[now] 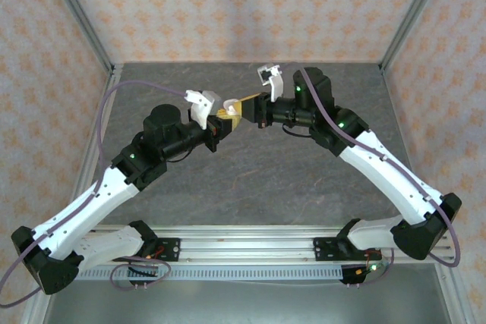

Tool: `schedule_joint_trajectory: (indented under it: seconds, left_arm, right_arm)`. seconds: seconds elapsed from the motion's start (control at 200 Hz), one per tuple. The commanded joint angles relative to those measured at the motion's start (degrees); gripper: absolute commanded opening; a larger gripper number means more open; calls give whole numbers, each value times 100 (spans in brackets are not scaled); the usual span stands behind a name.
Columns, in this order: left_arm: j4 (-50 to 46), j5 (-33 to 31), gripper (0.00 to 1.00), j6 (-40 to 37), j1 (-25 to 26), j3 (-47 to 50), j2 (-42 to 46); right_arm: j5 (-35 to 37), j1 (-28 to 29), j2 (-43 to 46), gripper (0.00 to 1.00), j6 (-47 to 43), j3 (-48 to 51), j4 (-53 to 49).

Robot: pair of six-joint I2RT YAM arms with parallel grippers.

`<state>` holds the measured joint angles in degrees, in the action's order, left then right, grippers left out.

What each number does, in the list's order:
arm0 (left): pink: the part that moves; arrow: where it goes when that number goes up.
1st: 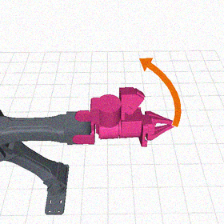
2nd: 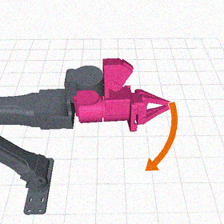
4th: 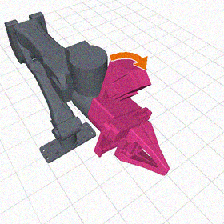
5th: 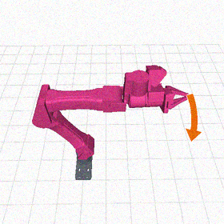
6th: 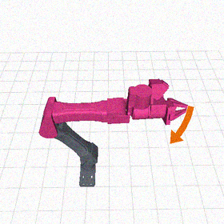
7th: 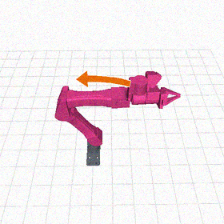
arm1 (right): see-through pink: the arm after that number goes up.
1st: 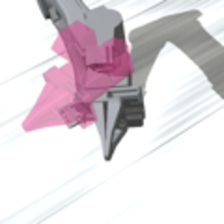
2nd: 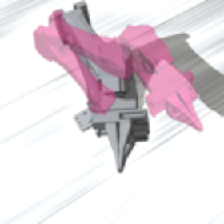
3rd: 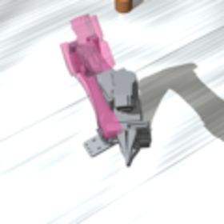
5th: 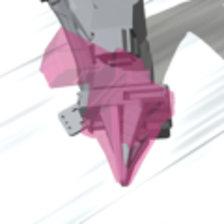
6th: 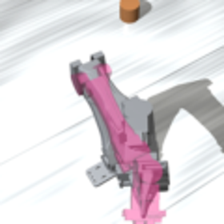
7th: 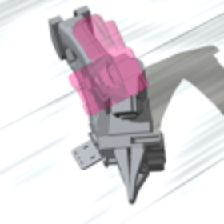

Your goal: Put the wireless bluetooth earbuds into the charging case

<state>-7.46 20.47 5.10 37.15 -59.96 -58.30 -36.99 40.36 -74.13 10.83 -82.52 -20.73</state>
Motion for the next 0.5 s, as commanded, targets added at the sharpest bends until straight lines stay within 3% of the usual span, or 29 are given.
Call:
schedule_joint_trajectory:
  seconds: [0.0,0.495]
  left_arm:
    - [497,-53,0,54,30,-246,24]
    - [494,-96,0,52,30,-110,122]
  right_arm:
    - [71,69,-4,15,100,-330,-344]
    - [-40,69,-17,15,233,-558,-263]
